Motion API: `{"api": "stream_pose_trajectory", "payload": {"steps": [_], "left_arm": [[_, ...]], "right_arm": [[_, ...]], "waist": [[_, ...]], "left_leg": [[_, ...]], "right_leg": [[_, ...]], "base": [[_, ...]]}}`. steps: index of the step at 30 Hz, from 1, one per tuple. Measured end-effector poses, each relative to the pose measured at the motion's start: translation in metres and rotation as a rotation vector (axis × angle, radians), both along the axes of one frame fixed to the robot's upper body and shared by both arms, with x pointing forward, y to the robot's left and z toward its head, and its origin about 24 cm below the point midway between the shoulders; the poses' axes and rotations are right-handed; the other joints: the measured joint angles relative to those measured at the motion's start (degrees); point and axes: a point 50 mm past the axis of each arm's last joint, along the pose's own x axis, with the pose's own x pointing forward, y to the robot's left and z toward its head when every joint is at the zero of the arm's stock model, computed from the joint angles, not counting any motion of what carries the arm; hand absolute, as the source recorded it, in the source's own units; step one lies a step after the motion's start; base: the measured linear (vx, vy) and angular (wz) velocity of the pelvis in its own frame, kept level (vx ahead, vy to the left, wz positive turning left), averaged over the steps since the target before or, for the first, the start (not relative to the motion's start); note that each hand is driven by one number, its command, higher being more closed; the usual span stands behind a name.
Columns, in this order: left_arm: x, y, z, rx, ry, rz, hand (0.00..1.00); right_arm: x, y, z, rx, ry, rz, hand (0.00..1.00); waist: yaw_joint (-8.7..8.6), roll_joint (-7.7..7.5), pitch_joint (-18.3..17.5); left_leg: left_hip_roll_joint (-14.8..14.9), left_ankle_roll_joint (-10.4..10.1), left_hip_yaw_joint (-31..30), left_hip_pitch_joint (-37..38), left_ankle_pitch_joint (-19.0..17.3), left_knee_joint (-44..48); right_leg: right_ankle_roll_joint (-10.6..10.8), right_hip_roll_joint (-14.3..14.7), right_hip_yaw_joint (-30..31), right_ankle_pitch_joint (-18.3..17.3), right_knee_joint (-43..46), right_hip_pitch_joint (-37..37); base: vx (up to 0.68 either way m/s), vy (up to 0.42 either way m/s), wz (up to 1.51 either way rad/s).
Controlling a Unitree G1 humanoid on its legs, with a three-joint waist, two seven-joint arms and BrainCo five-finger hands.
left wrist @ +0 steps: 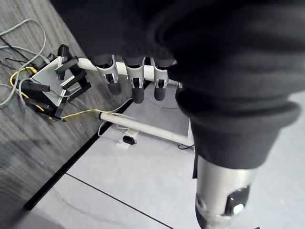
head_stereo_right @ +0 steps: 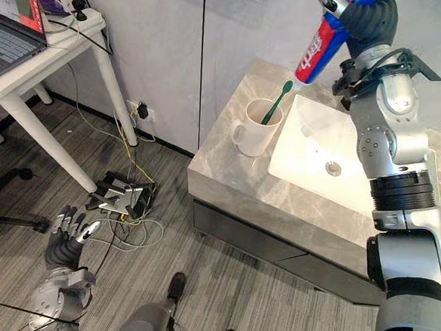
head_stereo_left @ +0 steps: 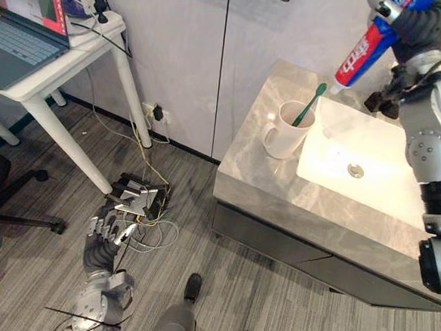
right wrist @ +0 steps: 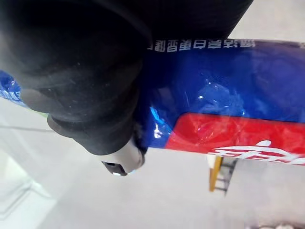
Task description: Organize washtable
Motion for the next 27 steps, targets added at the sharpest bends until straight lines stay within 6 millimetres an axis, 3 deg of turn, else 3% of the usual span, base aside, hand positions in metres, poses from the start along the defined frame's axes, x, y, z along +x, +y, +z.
{"api": "stream_pose_trajectory", "payload": {"steps": [7, 10, 11, 27], "left_arm": [[-0.008, -0.004, -0.028, -0.046, 0.128, -0.010, 0.00], [-0.015, -0.004, -0.047, -0.068, 0.225, -0.013, 0.00], [-0.018, -0.004, -0.059, -0.083, 0.284, -0.016, 0.00], [-0.008, 0.002, -0.066, -0.039, 0.331, -0.054, 0.00]], "right_arm": [[0.001, 0.021, 0.000, 0.036, 0.001, 0.086, 1.00], [-0.001, 0.038, 0.003, 0.033, -0.014, 0.143, 1.00], [0.000, 0.055, -0.002, 0.031, 0.006, 0.177, 1.00], [0.010, 0.056, -0.006, 0.046, 0.037, 0.108, 1.00]], "waist": [[0.00, -0.38, 0.2], [-0.03, -0.94, 0.6], [-0.02, -1.34, 0.8], [-0.12, -2.45, 1.2]], "left_leg": [[0.3, -0.1, 0.6, -0.2, -0.1, 0.0], [0.7, 0.0, 0.8, -0.2, 0.0, 0.0], [0.6, 0.0, 0.7, -0.3, 0.0, 0.0], [1.8, -0.4, 0.5, -0.3, 0.3, 0.0]], "right_leg": [[0.0, 0.1, 0.8, 0.0, 0.4, -0.7], [-0.1, 0.3, 1.0, 0.0, 0.4, -0.9], [-0.1, 0.3, 0.9, 0.0, 0.4, -0.9], [-0.6, 1.5, 1.3, 0.1, 0.0, -0.9]], "base": [[-0.01, 0.006, -0.05], [-0.01, 0.000, -0.05], [0.00, 0.000, 0.00], [0.00, 0.000, 0.00]]}}
